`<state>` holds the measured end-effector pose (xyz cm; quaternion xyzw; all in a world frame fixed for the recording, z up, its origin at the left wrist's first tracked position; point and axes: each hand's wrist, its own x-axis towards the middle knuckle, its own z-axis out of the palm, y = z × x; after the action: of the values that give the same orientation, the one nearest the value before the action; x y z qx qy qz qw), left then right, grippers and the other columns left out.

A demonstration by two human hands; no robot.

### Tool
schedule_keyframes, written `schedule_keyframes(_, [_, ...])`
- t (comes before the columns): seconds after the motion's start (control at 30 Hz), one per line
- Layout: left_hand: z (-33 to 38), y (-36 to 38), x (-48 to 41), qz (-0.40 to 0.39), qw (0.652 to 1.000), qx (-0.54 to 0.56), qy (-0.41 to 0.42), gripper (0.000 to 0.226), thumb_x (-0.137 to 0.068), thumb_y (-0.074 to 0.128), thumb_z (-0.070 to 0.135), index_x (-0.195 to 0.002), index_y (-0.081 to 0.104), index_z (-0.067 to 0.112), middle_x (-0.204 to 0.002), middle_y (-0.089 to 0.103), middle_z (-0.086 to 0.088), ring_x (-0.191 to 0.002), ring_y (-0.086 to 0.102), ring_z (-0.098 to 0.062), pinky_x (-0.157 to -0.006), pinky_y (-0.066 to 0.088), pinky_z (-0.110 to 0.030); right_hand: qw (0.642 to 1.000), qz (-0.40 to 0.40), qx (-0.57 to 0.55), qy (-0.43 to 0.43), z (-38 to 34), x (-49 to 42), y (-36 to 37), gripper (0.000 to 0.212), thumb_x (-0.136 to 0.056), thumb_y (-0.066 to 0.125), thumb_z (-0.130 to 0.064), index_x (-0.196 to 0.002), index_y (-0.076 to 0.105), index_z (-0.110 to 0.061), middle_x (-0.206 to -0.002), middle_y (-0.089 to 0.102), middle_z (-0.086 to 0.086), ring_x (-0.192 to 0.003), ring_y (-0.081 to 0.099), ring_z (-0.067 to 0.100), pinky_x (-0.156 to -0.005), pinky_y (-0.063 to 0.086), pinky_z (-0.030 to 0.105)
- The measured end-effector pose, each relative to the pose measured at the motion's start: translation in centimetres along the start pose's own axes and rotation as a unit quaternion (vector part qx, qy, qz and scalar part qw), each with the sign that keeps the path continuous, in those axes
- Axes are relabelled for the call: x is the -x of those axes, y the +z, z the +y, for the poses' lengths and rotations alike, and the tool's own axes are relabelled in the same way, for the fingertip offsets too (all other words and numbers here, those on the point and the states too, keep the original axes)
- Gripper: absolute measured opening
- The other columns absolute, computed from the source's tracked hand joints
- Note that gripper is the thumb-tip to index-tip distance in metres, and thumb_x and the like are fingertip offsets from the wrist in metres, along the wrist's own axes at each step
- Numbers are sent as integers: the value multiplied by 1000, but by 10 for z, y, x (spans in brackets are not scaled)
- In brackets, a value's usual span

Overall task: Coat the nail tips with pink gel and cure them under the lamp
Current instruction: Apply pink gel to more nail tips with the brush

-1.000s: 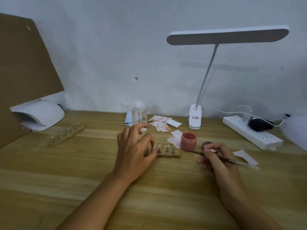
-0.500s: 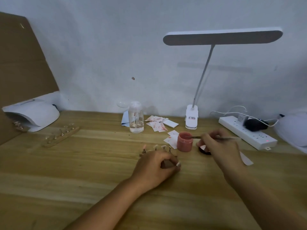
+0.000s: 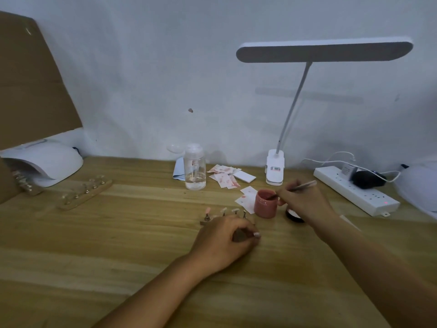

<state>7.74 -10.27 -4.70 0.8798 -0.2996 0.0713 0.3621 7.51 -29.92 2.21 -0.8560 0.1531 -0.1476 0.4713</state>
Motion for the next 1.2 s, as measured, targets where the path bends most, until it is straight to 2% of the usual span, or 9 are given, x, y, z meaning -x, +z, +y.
schedule_keyframes(0.1, [0, -1, 1, 2, 1000, 13, -1, 10, -82, 72, 42, -92, 69, 40, -82, 58, 44, -75, 56, 15, -64, 32, -7, 1000, -14, -18, 2, 0, 4, -1, 11, -83, 65, -23, -86, 66, -12, -68, 73, -4, -70, 59, 18, -73, 51, 35])
schedule_keyframes(0.2, [-1, -2, 1, 2, 1000, 18, -2, 11, -82, 74, 40, -92, 69, 39, -81, 58, 44, -72, 55, 15, -60, 31, -8, 994, 5, -109, 14, -1, 17, -6, 6, -87, 61, -17, -82, 61, -13, -62, 71, -3, -67, 58, 18, -62, 47, 30])
schedule_keyframes(0.27, [-1, -2, 0, 2, 1000, 20, -8, 9, -83, 74, 39, -91, 72, 37, -79, 57, 46, -72, 55, 15, -62, 32, -5, 978, 12, -207, 19, 2, 33, -10, 7, -91, 56, -16, -89, 61, -12, -66, 73, 1, -67, 63, 16, -67, 50, 27])
schedule_keyframes(0.4, [-1, -1, -1, 0, 999, 26, -20, 9, -84, 74, 37, -93, 75, 34, -72, 57, 44, -69, 54, 15, -66, 32, -4, 940, -68, -335, 4, 21, 70, -13, 13, -93, 55, -6, -98, 65, 1, -82, 75, 13, -75, 68, 21, -80, 52, 30])
schedule_keyframes(0.5, [-1, -1, -2, -5, 999, 34, -24, 10, -85, 74, 36, -94, 76, 32, -69, 59, 38, -66, 53, 14, -63, 33, -12, 947, -64, -313, -25, 25, 79, -12, 15, -89, 61, -6, -89, 61, 9, -68, 64, 12, -65, 53, 17, -69, 43, 31])
schedule_keyframes(0.6, [-1, -1, -2, -9, 999, 38, -24, 10, -85, 74, 37, -94, 76, 32, -71, 61, 32, -65, 52, 13, -61, 33, -13, 955, -54, -290, -38, 26, 78, -8, 13, -92, 56, -3, -90, 54, 9, -63, 57, 12, -62, 45, 19, -63, 36, 30])
schedule_keyframes(0.73, [-2, -3, -5, -30, 998, 49, -21, 8, -86, 73, 36, -93, 76, 33, -65, 59, 33, -60, 50, 12, -57, 30, -13, 960, -75, -262, -66, 29, 79, -5, 11, -92, 53, 3, -87, 50, 12, -64, 66, 14, -59, 54, 18, -58, 47, 21])
schedule_keyframes(0.87, [-4, -4, -6, -41, 998, 52, -21, 3, -87, 72, 40, -88, 73, 39, -60, 54, 37, -56, 47, 9, -56, 29, -19, 962, -88, -248, -75, 30, 79, -7, 12, -91, 53, 6, -87, 49, 16, -67, 69, 16, -58, 57, 15, -57, 49, 18])
schedule_keyframes(1.2, [-5, -2, -5, -27, 998, 47, -26, 6, -86, 71, 42, -90, 74, 40, -70, 57, 37, -62, 48, 4, -61, 35, -25, 961, -107, -239, -87, 30, 78, -4, 14, -92, 54, 4, -89, 48, 16, -70, 70, 19, -57, 57, 20, -55, 50, 23])
